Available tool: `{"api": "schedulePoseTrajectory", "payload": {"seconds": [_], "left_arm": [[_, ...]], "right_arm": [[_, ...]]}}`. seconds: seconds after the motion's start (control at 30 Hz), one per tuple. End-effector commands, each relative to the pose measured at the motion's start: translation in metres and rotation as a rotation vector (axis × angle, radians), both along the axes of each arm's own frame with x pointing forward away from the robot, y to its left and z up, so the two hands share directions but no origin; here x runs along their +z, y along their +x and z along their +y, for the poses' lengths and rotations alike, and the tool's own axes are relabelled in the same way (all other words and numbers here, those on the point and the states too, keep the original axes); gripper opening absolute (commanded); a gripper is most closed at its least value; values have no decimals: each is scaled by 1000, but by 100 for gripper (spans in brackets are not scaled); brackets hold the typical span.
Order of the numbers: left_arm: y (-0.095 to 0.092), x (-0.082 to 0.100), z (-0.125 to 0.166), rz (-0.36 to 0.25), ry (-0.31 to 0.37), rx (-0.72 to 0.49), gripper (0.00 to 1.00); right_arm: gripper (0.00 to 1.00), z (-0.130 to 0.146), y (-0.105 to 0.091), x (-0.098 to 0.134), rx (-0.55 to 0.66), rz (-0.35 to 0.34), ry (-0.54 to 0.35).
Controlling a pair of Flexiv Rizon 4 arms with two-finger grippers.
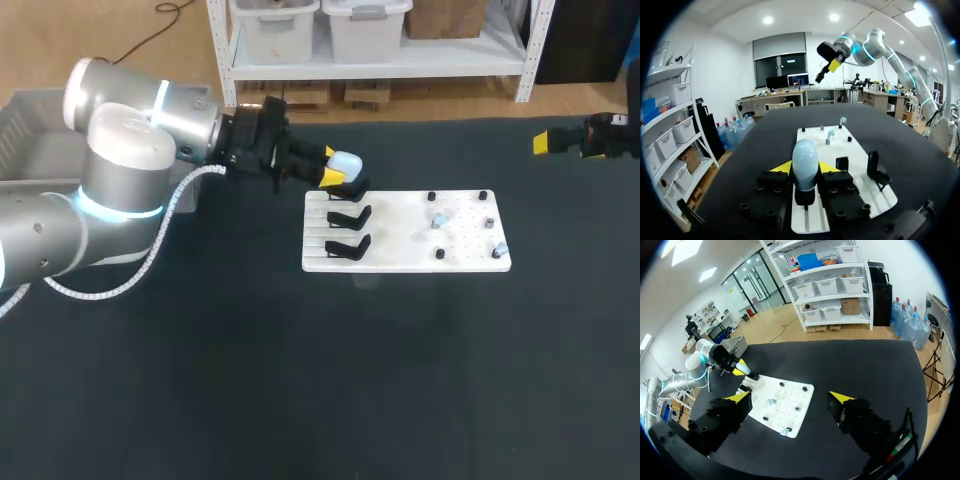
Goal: Pick up each earbud case from the left stands, insert the matching earbuds, close the lid, and place the case in the box.
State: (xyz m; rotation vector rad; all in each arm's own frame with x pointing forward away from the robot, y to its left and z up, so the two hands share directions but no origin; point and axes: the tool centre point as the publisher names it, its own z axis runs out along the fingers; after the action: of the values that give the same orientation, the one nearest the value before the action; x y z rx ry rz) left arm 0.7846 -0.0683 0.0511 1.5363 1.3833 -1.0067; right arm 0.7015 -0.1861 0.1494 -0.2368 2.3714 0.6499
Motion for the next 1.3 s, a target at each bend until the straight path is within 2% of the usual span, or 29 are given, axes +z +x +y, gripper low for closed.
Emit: {"api": "schedulePoseTrajectory", "payload": {"seconds": [0.03, 0.3, 0.47, 0.73, 1.3], "left_arm": [[-21, 23, 13, -15, -41, 23, 0], [-50, 76, 17, -14, -183, 25, 0], [-63, 93, 18, -11, -220, 33, 0], [-90, 121, 23, 44, -283, 82, 0], [-90, 121, 23, 44, -283, 82, 0]], "right_arm": [[100, 0, 0, 0, -1, 0, -2], [100, 0, 0, 0, -1, 0, -2], [100, 0, 0, 0, -1, 0, -2], [100, 0, 0, 0, -1, 0, -2], [100, 0, 0, 0, -1, 0, -2]]}}
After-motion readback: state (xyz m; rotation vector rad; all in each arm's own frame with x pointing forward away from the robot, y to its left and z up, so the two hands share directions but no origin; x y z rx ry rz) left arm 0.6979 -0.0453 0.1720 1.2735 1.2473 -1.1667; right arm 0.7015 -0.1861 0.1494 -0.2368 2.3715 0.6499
